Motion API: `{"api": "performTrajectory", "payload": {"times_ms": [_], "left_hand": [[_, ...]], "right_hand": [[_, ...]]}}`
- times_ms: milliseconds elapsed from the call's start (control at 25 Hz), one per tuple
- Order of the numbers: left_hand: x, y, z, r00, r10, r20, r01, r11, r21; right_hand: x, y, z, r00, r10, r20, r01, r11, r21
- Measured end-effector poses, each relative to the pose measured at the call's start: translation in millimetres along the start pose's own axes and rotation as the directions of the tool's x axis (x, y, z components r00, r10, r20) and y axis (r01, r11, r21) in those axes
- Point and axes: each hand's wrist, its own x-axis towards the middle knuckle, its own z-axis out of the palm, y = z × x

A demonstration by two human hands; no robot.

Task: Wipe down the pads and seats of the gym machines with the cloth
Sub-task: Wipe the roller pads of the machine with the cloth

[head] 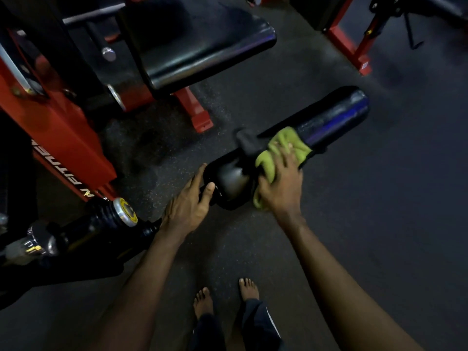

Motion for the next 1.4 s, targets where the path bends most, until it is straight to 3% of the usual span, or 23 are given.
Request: {"api": "performTrajectory", "payload": {"times_ms": [120, 240, 320, 400, 560, 640, 760, 880, 1000, 1120, 1240, 1320, 1400], "left_hand": [[1, 1, 0, 0.999, 0.023, -0.024, -0.022, 1.000, 0.013], [-1, 4, 5, 0.999, 0.003, -0.045, 0.001, 0.996, 0.084], [1, 2, 5, 0.999, -0.015, -0.050, 0.016, 1.000, 0.016], [2, 6, 4, 0.998, -0.015, -0.068, 0.010, 0.998, -0.068], [0, 39, 17, 0.988, -0.004, -0.155, -0.030, 0.976, -0.215], [-1, 54, 29, 0.979, -0.015, -0.204, -0.023, 0.983, -0.183], [6, 57, 39, 0.954, -0.026, -0.298, -0.007, 0.994, -0.108], [12, 56, 40, 0.932, -0.068, -0.355, 0.028, 0.993, -0.116], [17, 58, 35, 0.925, -0.143, -0.353, 0.094, 0.984, -0.151], [26, 60, 29, 0.943, -0.119, -0.310, 0.085, 0.989, -0.122], [42, 61, 12, 0.946, -0.253, -0.202, 0.227, 0.963, -0.145], [47, 70, 12, 0.933, -0.265, -0.241, 0.269, 0.963, -0.016], [44, 89, 25, 0.930, -0.168, -0.326, 0.219, 0.967, 0.127]], "right_hand": [[7, -9, 6, 0.974, 0.205, -0.091, -0.196, 0.975, 0.104], [-28, -35, 18, 0.999, 0.052, 0.001, -0.052, 0.998, 0.038], [-52, -39, 20, 0.988, -0.086, 0.125, 0.080, 0.996, 0.051], [-56, -29, 16, 0.977, -0.127, 0.172, 0.114, 0.990, 0.085], [-2, 7, 5, 0.985, 0.166, -0.054, -0.151, 0.964, 0.221], [25, 30, 0, 0.966, 0.215, -0.144, -0.175, 0.953, 0.249], [20, 26, 5, 0.961, 0.232, -0.151, -0.190, 0.949, 0.250], [-19, -4, 14, 1.000, 0.007, -0.009, -0.006, 0.990, 0.141], [-31, -7, 13, 0.984, -0.144, 0.109, 0.129, 0.983, 0.130], [5, 22, 0, 0.997, -0.075, -0.018, 0.076, 0.989, 0.127], [45, 44, -14, 0.991, 0.081, -0.107, -0.062, 0.984, 0.170], [44, 35, -12, 0.987, 0.118, -0.109, -0.102, 0.984, 0.144], [28, 26, -7, 0.997, 0.034, -0.073, -0.027, 0.995, 0.100]]}}
